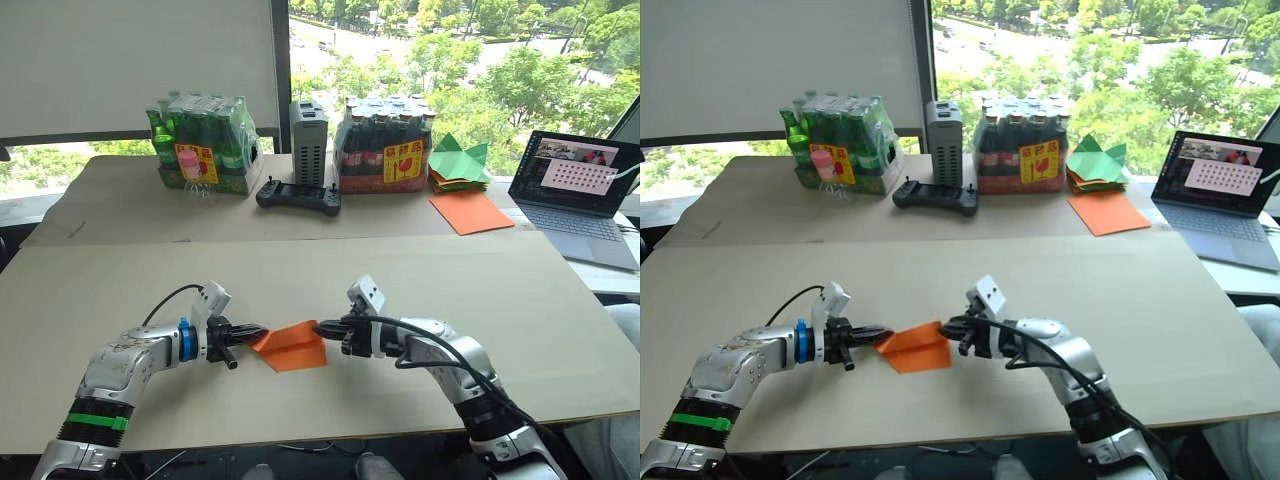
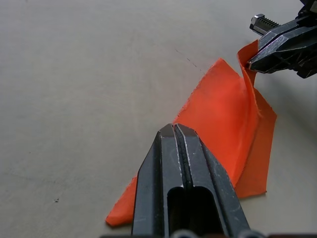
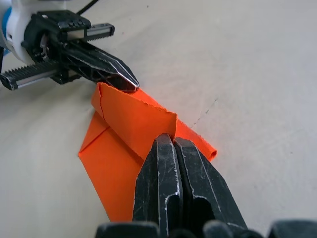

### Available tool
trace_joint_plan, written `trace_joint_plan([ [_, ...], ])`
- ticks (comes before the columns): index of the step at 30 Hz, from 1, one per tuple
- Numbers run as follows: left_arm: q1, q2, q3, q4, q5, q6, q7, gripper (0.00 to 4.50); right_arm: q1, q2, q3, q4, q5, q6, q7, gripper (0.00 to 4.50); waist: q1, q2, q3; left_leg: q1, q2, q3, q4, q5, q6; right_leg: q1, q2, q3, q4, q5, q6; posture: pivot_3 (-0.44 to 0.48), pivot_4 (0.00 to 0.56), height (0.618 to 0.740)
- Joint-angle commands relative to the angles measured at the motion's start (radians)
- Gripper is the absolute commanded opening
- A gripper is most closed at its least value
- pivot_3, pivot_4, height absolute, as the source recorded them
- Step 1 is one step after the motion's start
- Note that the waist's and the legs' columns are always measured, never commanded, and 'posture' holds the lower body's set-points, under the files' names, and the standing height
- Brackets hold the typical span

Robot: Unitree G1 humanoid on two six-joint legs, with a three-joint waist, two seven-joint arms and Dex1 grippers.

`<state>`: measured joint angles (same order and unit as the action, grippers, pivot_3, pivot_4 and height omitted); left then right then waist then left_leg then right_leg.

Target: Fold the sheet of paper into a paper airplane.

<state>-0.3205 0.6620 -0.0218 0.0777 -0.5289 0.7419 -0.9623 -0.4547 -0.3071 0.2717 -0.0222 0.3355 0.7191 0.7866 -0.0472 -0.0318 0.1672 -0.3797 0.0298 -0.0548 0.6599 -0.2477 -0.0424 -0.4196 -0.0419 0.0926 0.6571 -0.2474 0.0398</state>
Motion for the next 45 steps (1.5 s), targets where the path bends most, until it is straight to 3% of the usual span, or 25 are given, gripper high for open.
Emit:
trace_joint_plan([
  [1, 0.029, -0.003, -0.024, 0.014, 0.037, 0.023, 0.022, 0.00, -0.004, -0.020, 0.029, -0.010, -0.028, -0.001, 0.003, 0.02, 0.000, 0.000, 0.000, 0.000, 0.000, 0.000, 0.000, 0.000, 0.000, 0.000, 0.000, 0.000, 0.000, 0.000, 0.000, 0.000, 0.150, 0.740],
  [12, 0.061, -0.003, -0.006, -0.019, 0.026, 0.033, 0.038, 0.00, -0.036, -0.015, 0.027, 0.073, -0.063, 0.100, -0.077, 0.02, -0.007, 0.001, -0.001, 0.001, 0.000, 0.000, 0.000, 0.000, 0.000, 0.001, 0.000, 0.000, 0.000, 0.000, 0.000, 0.000, 0.150, 0.740],
  [21, 0.059, -0.014, 0.023, -0.031, 0.006, 0.048, 0.071, 0.00, -0.046, -0.046, 0.116, 0.105, -0.140, 0.141, -0.119, 0.02, -0.020, 0.003, -0.007, 0.015, 0.000, 0.000, -0.001, -0.001, 0.001, 0.017, 0.000, 0.000, -0.004, -0.005, 0.009, 0.000, 0.150, 0.740],
  [30, -0.029, -0.089, 0.227, -0.052, -0.120, 0.169, 0.214, 0.00, -0.026, -0.063, 0.150, 0.086, -0.157, 0.124, -0.111, 0.02, -0.017, 0.002, -0.009, 0.014, 0.000, -0.001, -0.001, -0.001, 0.001, 0.018, 0.000, -0.001, -0.006, -0.005, 0.009, 0.000, 0.150, 0.740],
  [35, -0.073, -0.133, 0.305, -0.153, -0.230, 0.277, 0.292, 0.00, -0.021, -0.072, 0.157, 0.082, -0.159, 0.117, -0.105, 0.02, -0.016, 0.002, -0.010, 0.013, 0.001, -0.002, -0.001, -0.001, 0.001, 0.018, 0.000, -0.002, -0.008, -0.005, 0.009, 0.000, 0.150, 0.740],
  [39, -0.034, -0.108, 0.265, -0.293, -0.292, 0.331, 0.257, 0.00, -0.020, -0.073, 0.162, 0.081, -0.158, 0.115, -0.104, 0.02, -0.017, 0.002, -0.010, 0.012, 0.001, -0.002, -0.001, -0.001, 0.001, 0.018, 0.000, -0.002, -0.009, -0.004, 0.010, 0.000, 0.150, 0.740],
  [45, 0.096, -0.005, 0.126, -0.379, -0.208, 0.210, 0.126, 0.00, -0.020, -0.076, 0.165, 0.080, -0.155, 0.108, -0.102, 0.02, -0.018, 0.002, -0.010, 0.013, 0.001, -0.001, -0.003, -0.001, 0.001, 0.017, 0.000, -0.001, -0.010, -0.005, 0.010, 0.000, 0.150, 0.740],
])
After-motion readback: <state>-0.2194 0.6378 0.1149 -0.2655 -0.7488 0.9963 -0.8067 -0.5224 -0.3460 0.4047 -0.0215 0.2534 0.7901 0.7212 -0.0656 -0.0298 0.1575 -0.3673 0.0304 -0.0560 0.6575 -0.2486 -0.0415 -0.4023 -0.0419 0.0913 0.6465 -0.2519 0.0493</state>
